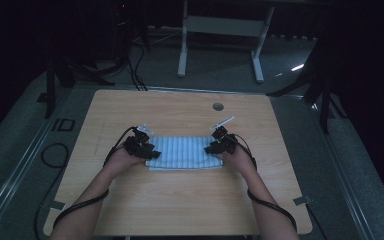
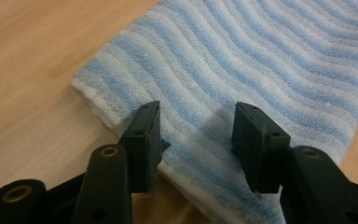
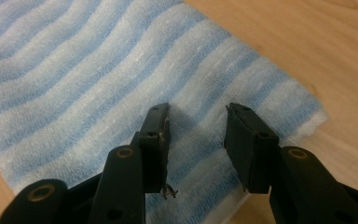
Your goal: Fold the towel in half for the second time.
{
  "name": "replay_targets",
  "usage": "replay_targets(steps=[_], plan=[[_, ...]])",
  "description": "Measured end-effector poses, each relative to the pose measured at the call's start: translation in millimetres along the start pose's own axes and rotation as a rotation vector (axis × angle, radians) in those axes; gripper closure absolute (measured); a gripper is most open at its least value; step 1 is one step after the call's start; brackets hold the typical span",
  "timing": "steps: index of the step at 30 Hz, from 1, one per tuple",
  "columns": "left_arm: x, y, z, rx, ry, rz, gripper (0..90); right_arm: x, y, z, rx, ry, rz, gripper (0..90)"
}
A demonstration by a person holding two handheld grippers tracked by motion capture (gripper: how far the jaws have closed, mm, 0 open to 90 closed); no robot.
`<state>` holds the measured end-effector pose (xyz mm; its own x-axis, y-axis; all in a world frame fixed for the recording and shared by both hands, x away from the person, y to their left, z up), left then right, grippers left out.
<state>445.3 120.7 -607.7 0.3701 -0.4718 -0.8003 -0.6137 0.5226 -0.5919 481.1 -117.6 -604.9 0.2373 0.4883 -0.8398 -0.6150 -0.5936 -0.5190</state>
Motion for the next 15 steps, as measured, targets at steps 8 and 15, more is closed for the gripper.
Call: replay_targets(steps=[8, 15], plan=[[2.0, -7.3, 6.9, -0.021, 0.001, -0.003, 48.5, 4.3, -8.9, -5.4, 0.022, 0.001, -0.004, 55.0], [-15.0, -10.2, -3.2, -0.034, 0.018, -0.07, 37.1, -7.6, -7.1, 1.3, -0.022, -0.009, -0.043, 34.9]])
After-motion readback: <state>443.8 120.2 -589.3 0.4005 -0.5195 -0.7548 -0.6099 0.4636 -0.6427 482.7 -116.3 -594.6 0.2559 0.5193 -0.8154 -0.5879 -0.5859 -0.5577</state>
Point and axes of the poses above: each handheld gripper's, and its own axes: x roughly forward along the jaws, y roughly out of its underside, z roughly to its left, the point moved 9 cm from there along x, roughly forward along the jaws, and after that the axes turned 4 degrees about -y, right-handed, at the moved point
